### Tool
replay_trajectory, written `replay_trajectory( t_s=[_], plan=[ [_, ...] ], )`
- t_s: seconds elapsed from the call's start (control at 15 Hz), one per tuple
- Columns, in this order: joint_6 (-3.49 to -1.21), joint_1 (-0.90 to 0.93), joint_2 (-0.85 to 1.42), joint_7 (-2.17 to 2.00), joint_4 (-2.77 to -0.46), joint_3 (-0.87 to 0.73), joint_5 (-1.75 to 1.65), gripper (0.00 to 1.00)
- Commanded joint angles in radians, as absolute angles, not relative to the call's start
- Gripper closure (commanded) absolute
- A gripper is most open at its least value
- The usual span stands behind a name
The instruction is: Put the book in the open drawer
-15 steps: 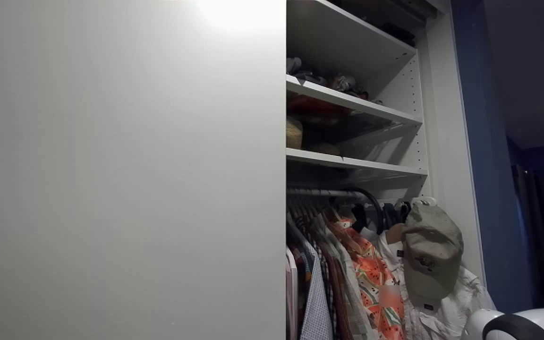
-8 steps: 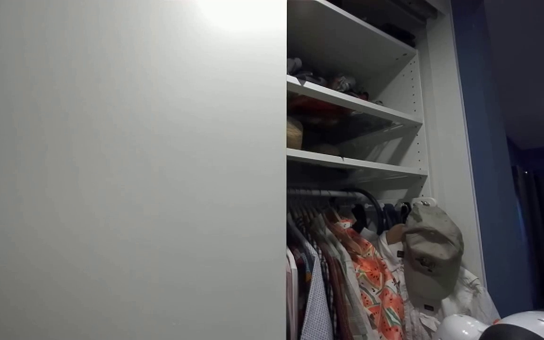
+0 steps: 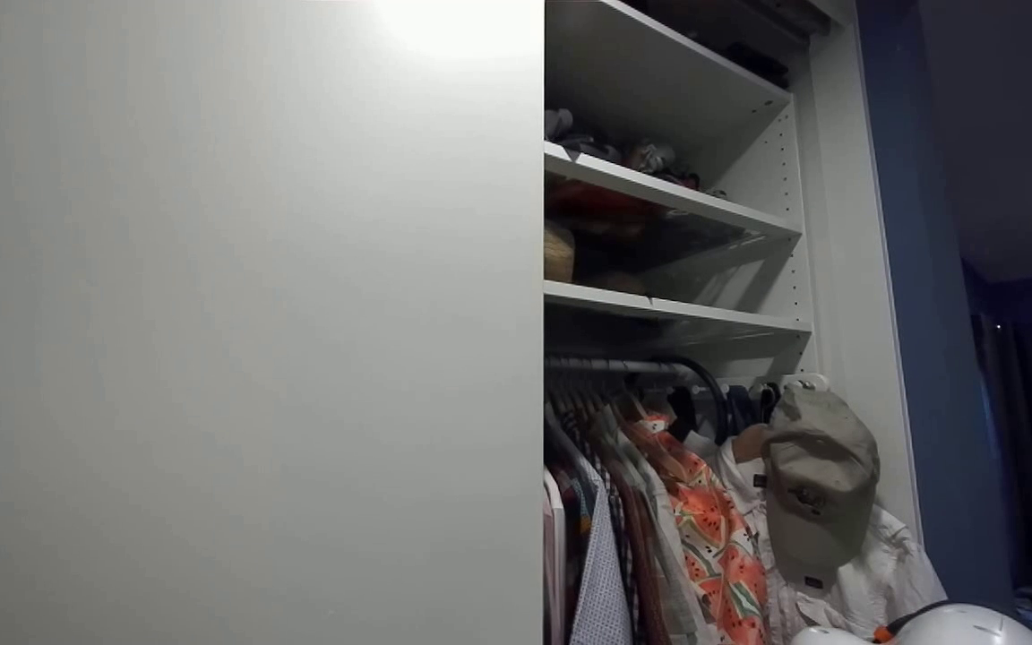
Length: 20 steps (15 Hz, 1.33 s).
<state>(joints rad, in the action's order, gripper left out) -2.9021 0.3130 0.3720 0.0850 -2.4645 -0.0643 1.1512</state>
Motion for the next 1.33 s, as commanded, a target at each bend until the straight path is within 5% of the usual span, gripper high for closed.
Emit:
replay_trajectory(
  t_s=[0.0,0.87,1.27],
  plan=[
    [-2.902,0.31,0.372,0.085,-2.464,-0.068,1.15,0.0],
    [-2.928,0.252,0.317,0.128,-2.54,-0.093,1.244,0.0],
    [-2.607,0.117,0.153,0.459,-2.615,-0.103,1.338,0.0]
  ],
)
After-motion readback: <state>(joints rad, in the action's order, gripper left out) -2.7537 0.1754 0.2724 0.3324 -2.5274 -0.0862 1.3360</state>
